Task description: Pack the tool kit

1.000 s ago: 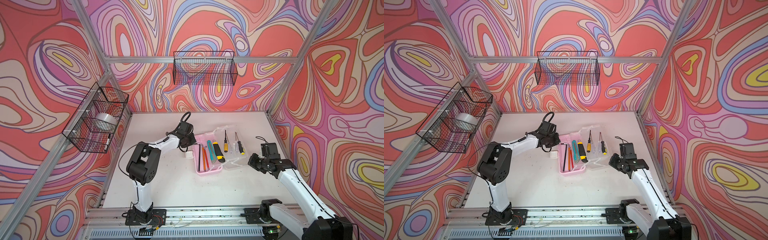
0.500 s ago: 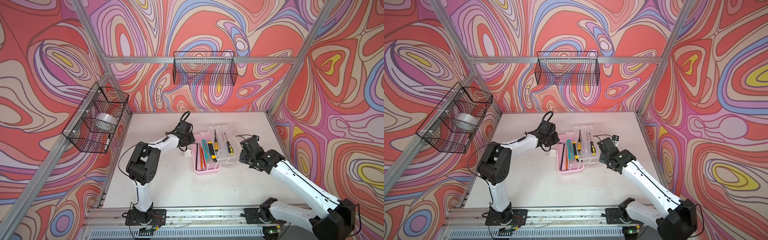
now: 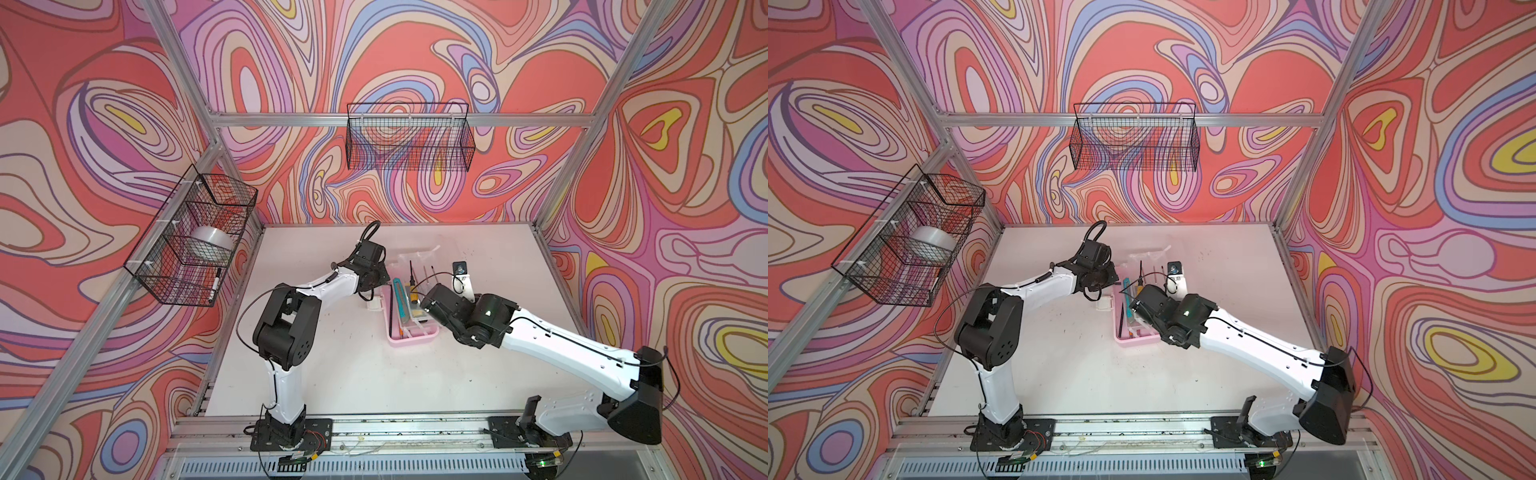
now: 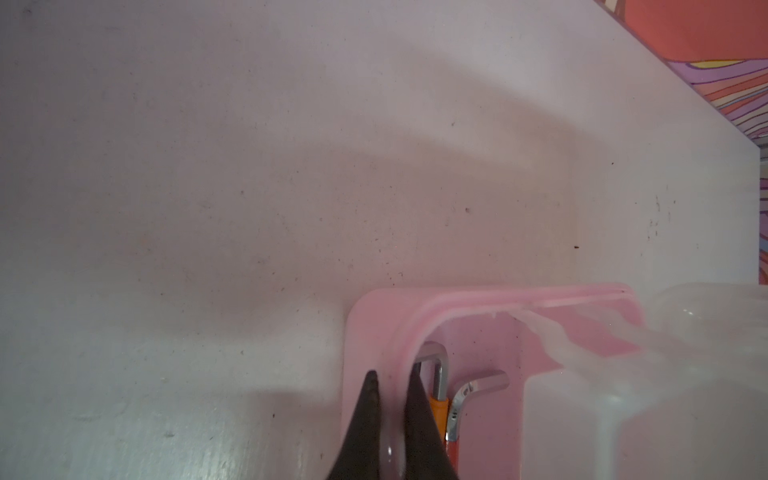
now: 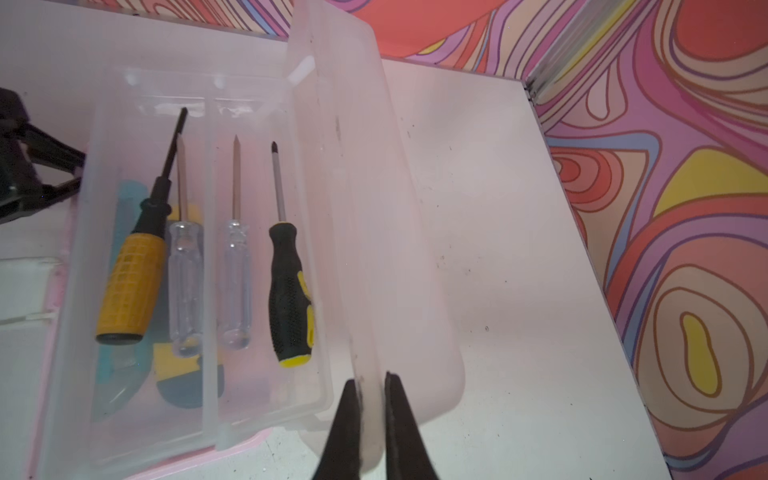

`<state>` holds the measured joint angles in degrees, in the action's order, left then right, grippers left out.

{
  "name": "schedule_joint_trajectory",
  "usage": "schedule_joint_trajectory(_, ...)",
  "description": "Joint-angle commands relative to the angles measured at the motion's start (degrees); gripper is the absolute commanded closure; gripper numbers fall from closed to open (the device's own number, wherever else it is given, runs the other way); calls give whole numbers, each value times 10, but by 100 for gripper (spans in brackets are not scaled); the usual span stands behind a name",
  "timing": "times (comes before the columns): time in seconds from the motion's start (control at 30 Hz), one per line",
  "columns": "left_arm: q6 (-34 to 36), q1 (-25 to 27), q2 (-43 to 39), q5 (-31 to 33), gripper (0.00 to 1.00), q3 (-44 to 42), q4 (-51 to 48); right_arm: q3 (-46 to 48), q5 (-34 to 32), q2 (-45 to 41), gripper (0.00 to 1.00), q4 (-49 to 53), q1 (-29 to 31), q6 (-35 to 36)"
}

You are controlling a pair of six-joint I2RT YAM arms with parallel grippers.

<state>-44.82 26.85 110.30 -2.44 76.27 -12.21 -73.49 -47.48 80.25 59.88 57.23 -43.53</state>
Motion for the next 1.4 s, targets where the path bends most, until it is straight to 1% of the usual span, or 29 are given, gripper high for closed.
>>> schedule_joint_trajectory(0.0,-5,29,0,-85,100,25,32,-39,71,53,100,-116,44,-27)
schedule_joint_trajectory(0.1,-8,29,0,-89,100,25,37,-66,73,82,100,-117,65,-27)
schedule_joint_trajectory(0.27,-17,29,2,-93,100,26,43,-106,102,121,100,-127,83,-12)
schedule_joint_trajectory(0.33,-22,29,-1,-89,100,21,48,-113,110,128,96,-129,85,-9)
schedule_joint_trajectory(0.43,-25,29,-8,-82,100,11,51,-109,130,125,90,-147,85,-4)
schedule_joint_trajectory(0.53,-28,29,-10,-81,100,4,54,-93,167,107,85,-189,85,11)
schedule_joint_trajectory(0.67,-31,29,-8,-82,100,3,55,-72,191,77,82,-221,85,18)
schedule_joint_trajectory(0.73,-32,29,-10,-79,100,3,53,-70,180,63,80,-218,84,18)
schedule_joint_trajectory(0.8,-26,29,-13,-74,100,5,49,-64,173,49,75,-218,80,22)
schedule_joint_trajectory(0.83,-22,29,-17,-68,97,5,47,-58,172,40,71,-225,77,29)
schedule_joint_trajectory(0.87,-17,29,-21,-63,88,5,46,-50,173,34,65,-230,73,33)
schedule_joint_trajectory(0.93,-6,29,-30,-45,75,7,37,-31,196,20,51,-249,55,46)
schedule_joint_trajectory(0.97,-2,29,-33,-36,70,8,33,-25,209,15,48,-254,45,46)
schedule_joint_trajectory(1.03,6,26,-38,-23,60,12,17,-9,232,4,47,-269,23,45)
schedule_joint_trajectory(1.13,12,21,-48,-16,56,13,3,6,250,-5,47,-284,1,49)
schedule_joint_trajectory(1.3,24,2,-80,2,55,0,-16,12,262,4,49,-292,-22,62)
schedule_joint_trajectory(1.37,35,-8,-97,12,55,-9,-25,11,281,16,49,-292,-37,67)
